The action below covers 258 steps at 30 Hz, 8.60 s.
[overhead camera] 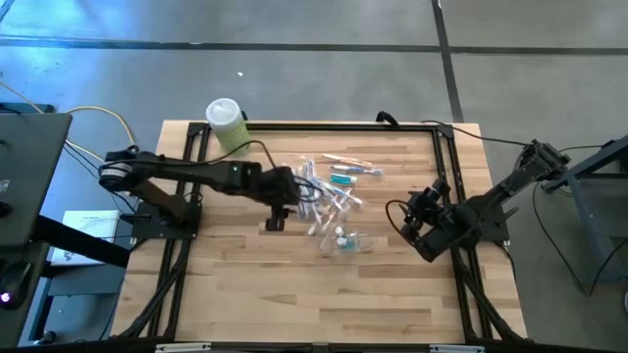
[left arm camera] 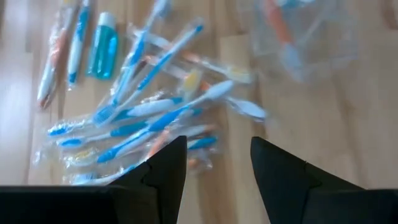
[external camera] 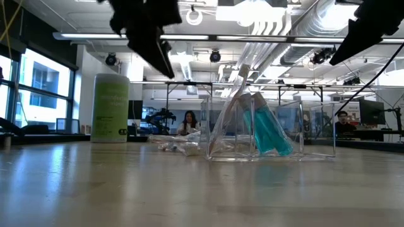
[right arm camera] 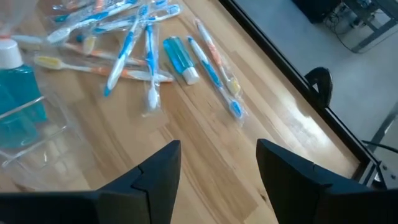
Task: Pick & Place toothbrushing station
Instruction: Put the orange toothbrush into the transparent organizer
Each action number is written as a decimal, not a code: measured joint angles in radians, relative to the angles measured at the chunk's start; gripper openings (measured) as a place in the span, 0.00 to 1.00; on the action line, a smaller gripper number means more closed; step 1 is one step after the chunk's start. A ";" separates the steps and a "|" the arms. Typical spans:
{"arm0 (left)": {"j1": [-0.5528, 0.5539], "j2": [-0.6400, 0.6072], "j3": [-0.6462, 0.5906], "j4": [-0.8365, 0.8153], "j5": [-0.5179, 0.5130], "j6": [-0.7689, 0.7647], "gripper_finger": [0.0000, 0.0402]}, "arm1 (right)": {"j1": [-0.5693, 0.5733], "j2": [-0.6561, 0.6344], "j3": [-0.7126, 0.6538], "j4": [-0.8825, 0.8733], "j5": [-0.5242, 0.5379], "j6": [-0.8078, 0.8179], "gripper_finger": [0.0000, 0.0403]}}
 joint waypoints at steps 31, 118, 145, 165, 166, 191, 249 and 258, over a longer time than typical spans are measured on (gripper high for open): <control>0.166 0.230 -0.240 0.442 -0.067 0.173 0.42 | -0.053 0.002 0.000 0.139 0.019 -0.151 0.50; -0.474 0.344 -0.252 1.731 -0.515 0.224 0.06 | -0.059 0.281 0.000 1.716 -0.290 -1.405 0.30; -0.548 0.344 -0.252 1.732 -0.545 0.315 0.34 | 0.083 0.281 0.000 1.605 -0.063 -1.340 0.05; -0.653 0.344 -0.252 1.731 -1.162 0.419 0.35 | 0.188 0.126 0.000 0.568 0.202 -0.209 0.06; -0.647 0.344 -0.252 1.731 -1.180 0.427 0.35 | 0.173 0.131 0.000 0.557 0.204 -0.190 0.06; -0.452 0.342 -0.252 1.717 -1.404 0.702 0.20 | -0.113 0.305 0.000 0.725 0.020 -0.306 0.06; -0.804 -0.063 -0.252 1.555 -1.521 0.683 0.10 | -0.020 -0.145 -0.067 1.111 -0.050 -1.080 0.63; -0.530 -0.264 -0.252 1.227 -1.378 0.762 0.10 | -0.372 -0.154 -0.066 1.125 -0.264 -1.118 0.63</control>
